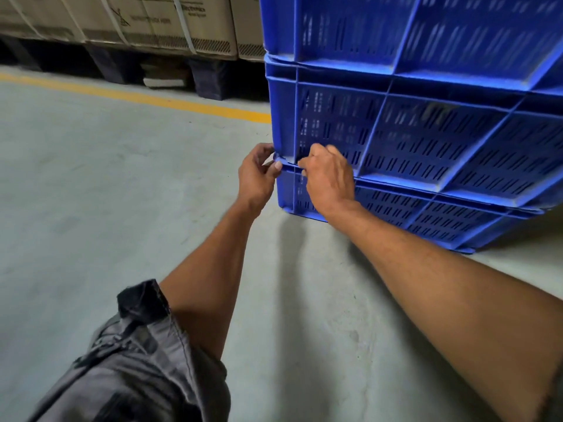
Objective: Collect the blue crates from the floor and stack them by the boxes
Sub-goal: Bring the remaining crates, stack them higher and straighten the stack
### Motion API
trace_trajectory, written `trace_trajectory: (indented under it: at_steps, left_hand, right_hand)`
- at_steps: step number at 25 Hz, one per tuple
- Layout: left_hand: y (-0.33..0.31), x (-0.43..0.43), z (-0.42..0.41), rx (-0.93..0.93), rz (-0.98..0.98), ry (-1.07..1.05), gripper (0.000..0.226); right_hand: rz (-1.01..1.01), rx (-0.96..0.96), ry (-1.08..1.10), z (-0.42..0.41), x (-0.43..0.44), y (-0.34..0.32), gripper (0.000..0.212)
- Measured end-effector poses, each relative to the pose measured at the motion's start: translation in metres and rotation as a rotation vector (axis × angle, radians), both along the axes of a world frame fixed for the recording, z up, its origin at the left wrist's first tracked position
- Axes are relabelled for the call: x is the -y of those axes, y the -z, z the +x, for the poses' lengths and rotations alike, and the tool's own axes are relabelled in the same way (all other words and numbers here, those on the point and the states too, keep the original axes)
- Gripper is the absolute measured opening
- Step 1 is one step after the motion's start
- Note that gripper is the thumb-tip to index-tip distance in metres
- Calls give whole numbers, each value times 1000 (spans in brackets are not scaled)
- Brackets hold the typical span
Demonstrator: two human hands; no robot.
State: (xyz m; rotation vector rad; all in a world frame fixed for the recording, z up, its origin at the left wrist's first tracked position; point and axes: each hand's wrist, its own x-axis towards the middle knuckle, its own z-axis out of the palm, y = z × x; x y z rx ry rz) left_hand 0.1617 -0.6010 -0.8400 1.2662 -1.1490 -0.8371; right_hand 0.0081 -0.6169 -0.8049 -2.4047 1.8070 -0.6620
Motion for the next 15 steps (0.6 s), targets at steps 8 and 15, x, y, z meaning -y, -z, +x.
trace_trajectory:
  at_steps: [8,15]
  left_hand:
    - [1,7,6,61,-1,-56,20]
    - [-7,1,3,125,77,-87,23]
  right_hand:
    - [-157,19,-74,-2,-11,-10,16]
    - [26,-50,-165,-12,-15,-20,13]
